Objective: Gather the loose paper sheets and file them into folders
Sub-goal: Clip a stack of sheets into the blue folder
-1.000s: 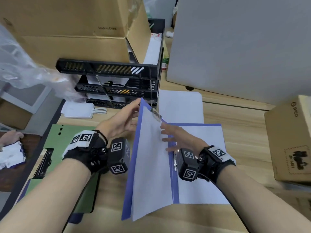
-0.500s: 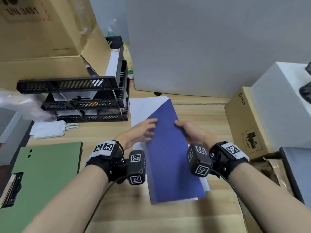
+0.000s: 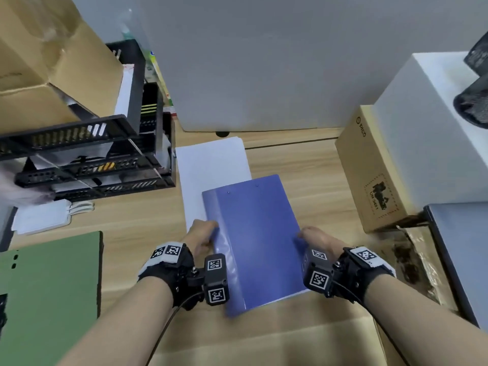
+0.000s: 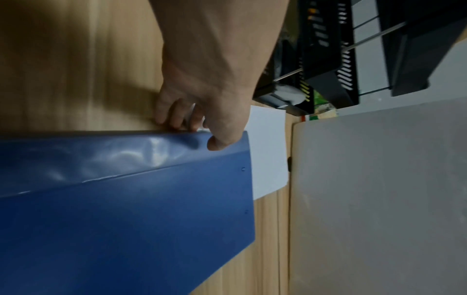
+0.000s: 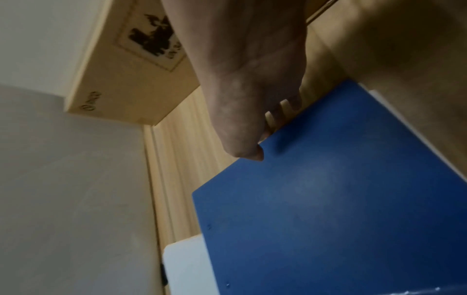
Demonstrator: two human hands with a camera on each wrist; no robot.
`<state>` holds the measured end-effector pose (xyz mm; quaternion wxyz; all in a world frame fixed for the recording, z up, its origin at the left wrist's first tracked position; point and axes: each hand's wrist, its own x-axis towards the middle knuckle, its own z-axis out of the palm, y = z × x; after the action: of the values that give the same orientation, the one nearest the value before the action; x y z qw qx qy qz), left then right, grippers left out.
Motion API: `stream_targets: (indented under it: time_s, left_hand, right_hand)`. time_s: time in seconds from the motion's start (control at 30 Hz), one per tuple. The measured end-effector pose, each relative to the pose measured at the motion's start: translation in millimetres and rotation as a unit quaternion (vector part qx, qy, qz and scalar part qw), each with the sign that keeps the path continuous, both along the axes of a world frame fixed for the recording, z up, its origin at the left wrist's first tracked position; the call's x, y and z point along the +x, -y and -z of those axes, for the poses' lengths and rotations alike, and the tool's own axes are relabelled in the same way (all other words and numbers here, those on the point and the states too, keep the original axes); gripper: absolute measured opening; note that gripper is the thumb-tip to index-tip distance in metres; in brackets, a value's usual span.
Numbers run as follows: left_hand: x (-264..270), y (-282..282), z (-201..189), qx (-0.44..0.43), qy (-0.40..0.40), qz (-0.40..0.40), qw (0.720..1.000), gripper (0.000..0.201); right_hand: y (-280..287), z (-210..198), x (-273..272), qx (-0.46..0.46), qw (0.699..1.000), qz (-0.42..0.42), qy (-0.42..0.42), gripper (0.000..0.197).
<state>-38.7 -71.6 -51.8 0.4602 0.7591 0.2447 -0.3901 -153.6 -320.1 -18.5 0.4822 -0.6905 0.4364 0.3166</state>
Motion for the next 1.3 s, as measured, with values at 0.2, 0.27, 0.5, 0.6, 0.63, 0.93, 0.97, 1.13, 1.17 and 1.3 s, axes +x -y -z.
stream_targets:
  time_s: [0.2,0.27,0.5,0.6,0.63,0.93,0.97,1.13,1.17,1.3]
  left_hand:
    - [-10.8,-2.4,9.2,-0.002,0.034,-0.002,0.999,0.021]
    - [-12.0,-2.0,5.5,-0.013,0.04,-0.016,0.999,0.026]
    - [-7.1,4.9,-24.5,-0.16,0.053,0.028,0.985,0.032]
    - [2.5,19.7,-37.1,-0.194,0.124,-0.013,0.973,0.027]
    - [7.2,25.4,-40.1,-0.209,0.136,-0.034,0.968,0.026]
    - [62.0,90.1,-54.6,-0.222,0.184,-0.124,0.949,0.042]
    - [65.0,97.6,-55.0,-0.222,0.183,-0.113,0.951,0.039]
    - [57.3,124.6,-49.6,-0.242,0.13,-0.052,0.96,0.038]
    - [53.2,127.3,-44.1,-0.247,0.114,-0.025,0.962,0.039]
    - [32.1,135.2,-26.7,-0.227,0.053,0.087,0.969,0.045]
  right_hand:
    - [4.0,28.6,-4.5,0.004,0.998,0.059,0.011,0.017]
    - [1.5,18.4,-3.6,0.008,0.997,0.072,0.009,0.011]
    - [7.8,9.7,-14.7,0.033,0.99,0.133,0.03,0.013]
    - [10.1,10.6,-13.4,0.061,0.982,0.161,0.072,0.022]
    - [10.8,9.5,-11.6,0.069,0.979,0.173,0.089,0.018]
    - [34.1,9.6,-17.8,0.135,0.918,0.356,0.112,0.018]
    - [35.7,14.0,-20.8,0.145,0.905,0.384,0.11,0.014]
    - [41.9,27.7,-26.9,0.14,0.865,0.469,0.113,0.013]
    - [44.9,30.9,-26.6,0.131,0.856,0.488,0.113,0.013]
    - [56.3,39.4,-24.6,0.118,0.808,0.562,0.131,0.011]
